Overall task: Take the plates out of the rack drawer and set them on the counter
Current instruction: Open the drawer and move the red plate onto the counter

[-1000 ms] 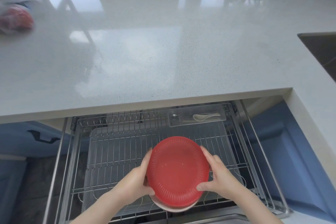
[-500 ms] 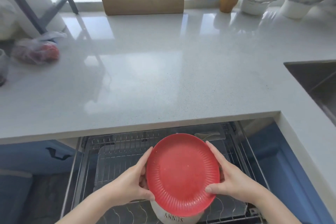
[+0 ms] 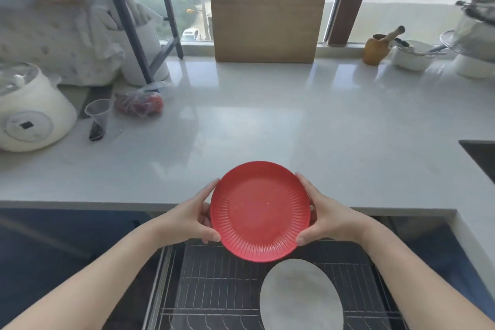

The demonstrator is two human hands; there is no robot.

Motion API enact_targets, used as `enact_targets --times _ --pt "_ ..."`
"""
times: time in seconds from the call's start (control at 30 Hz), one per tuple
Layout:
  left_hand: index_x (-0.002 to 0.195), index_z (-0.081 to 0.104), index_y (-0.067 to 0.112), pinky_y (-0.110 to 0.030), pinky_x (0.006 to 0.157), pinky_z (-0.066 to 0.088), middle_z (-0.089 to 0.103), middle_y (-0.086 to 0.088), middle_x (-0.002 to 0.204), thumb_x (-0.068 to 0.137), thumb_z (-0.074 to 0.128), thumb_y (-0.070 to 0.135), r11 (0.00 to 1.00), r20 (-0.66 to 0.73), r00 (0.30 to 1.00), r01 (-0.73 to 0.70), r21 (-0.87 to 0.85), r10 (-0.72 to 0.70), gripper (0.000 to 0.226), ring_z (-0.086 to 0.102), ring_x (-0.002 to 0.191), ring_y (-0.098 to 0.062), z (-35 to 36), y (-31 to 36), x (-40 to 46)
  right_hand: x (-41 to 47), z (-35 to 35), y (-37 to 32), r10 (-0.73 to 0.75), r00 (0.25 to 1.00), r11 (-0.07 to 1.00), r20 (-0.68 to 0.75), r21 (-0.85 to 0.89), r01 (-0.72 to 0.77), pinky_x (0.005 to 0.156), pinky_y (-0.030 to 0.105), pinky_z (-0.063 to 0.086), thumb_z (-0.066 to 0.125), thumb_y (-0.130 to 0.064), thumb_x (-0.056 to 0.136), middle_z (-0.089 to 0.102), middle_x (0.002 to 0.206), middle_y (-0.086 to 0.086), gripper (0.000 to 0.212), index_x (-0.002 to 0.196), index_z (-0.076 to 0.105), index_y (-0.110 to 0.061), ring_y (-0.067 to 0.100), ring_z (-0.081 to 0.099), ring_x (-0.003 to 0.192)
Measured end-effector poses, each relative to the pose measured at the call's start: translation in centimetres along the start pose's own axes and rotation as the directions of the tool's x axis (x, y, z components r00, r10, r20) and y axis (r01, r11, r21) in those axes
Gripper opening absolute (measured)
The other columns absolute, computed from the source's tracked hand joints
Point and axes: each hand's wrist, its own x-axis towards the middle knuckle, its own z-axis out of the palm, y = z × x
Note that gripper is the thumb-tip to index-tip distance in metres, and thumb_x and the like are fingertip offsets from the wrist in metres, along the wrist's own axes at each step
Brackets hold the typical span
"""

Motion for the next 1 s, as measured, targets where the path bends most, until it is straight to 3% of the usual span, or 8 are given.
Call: enact_targets --times 0.2,0.3,0.4,0.57,0.73,0.83,0.9,1.0 --pt "0.152 0.002 0.048 -0.044 0.077 0.058 0.068 -0.019 0.098 0.073 0.083 0.004 0.998 -0.037 0.999 0.018 -0.052 -0.020 0.121 0.066 0.078 -0.030 -2.9 1.0 -0.3 2.2 -1.1 -3.6 -0.007 1.000 0.997 0.030 -0.072 0.009 0.100 0.035 0.054 0.094 -0.024 0.062 0.048 0.139 -0.017 0.141 0.150 -0.011 -0.056 0.011 0.067 0.110" --pt "0.152 0.006 0.048 -0.043 0.079 0.059 0.068 -0.019 0.102 0.071 0.084 0.006 0.998 -0.066 0.998 0.016 -0.059 -0.020 0.120 0.068 0.079 -0.027 -4.1 1.3 0.7 3.6 -2.3 -4.4 0.013 0.999 0.994 0.032 -0.113 -0.009 0.097 0.027 0.053 0.093 -0.023 0.062 0.048 0.138 -0.016 0.143 0.153 -0.014 -0.048 0.007 0.068 0.107" --pt "0.151 0.008 0.051 -0.042 0.083 0.059 0.066 -0.022 0.107 0.073 0.084 0.008 0.999 -0.103 0.994 0.018 -0.047 -0.023 0.117 0.069 0.083 -0.032 -5.3 1.5 2.2 5.8 -3.8 -4.7 0.027 0.998 0.994 0.060 -0.108 -0.020 0.095 0.029 0.055 0.092 -0.016 0.064 0.049 0.136 -0.015 0.145 0.154 -0.019 -0.043 0.011 0.070 0.103" --pt "0.153 0.012 0.043 -0.033 0.079 0.058 0.061 -0.021 0.097 0.075 0.079 -0.001 0.989 -0.148 0.986 0.051 -0.140 -0.072 0.112 0.064 0.076 -0.022 -7.7 1.1 5.4 10.9 -6.0 -4.8 0.013 0.996 0.991 0.091 -0.131 -0.001 0.093 0.034 0.057 0.090 -0.011 0.066 0.051 0.133 -0.013 0.145 0.154 -0.021 -0.039 0.016 0.071 0.100" --pt "0.154 0.015 0.040 -0.024 0.077 0.053 0.060 -0.013 0.093 0.079 0.076 0.000 0.989 -0.203 0.973 0.086 -0.119 -0.109 0.104 0.061 0.076 -0.015 -9.3 0.7 8.9 15.7 -7.4 -3.4 0.011 0.997 0.990 0.076 -0.142 0.000 0.093 0.029 0.056 0.089 -0.023 0.060 0.049 0.136 -0.012 0.145 0.155 -0.021 -0.036 0.009 0.069 0.101" --pt "0.154 0.020 0.036 -0.021 0.074 0.052 0.059 -0.010 0.090 0.081 0.075 -0.001 0.989 -0.252 0.961 0.092 -0.114 -0.118 0.099 0.059 0.076 -0.014 -10.6 0.7 10.6 18.0 -8.1 -2.9 -0.045 0.997 0.989 0.059 -0.139 0.053 0.084 0.013 0.051 0.089 -0.035 0.053 0.056 0.124 -0.020 0.138 0.150 -0.007 -0.054 -0.007 0.064 0.095" --pt "0.154 0.024 0.031 -0.019 0.072 0.052 0.058 -0.010 0.090 0.082 0.073 -0.004 0.988 -0.296 0.948 0.084 -0.131 -0.120 0.094 0.059 0.077 -0.015 -11.5 0.9 11.5 19.7 -8.6 -2.8 -0.118 0.993 0.985 0.007 -0.129 0.118 0.074 0.005 0.048 0.092 -0.033 0.055 0.058 0.114 -0.025 0.115 0.131 0.014 -0.071 -0.013 0.063 0.092" --pt "0.153 0.030 0.022 -0.022 0.070 0.055 0.058 -0.013 0.091 0.085 0.068 -0.008 0.983 -0.383 0.914 0.069 -0.169 -0.130 0.083 0.061 0.074 -0.018 -13.0 0.9 12.5 22.1 -8.9 -3.2 -0.168 0.984 0.978 -0.054 -0.133 0.159 0.072 0.005 0.048 0.093 -0.033 0.053 0.060 0.105 -0.032 0.104 0.103 0.020 -0.088 -0.015 0.062 0.091"
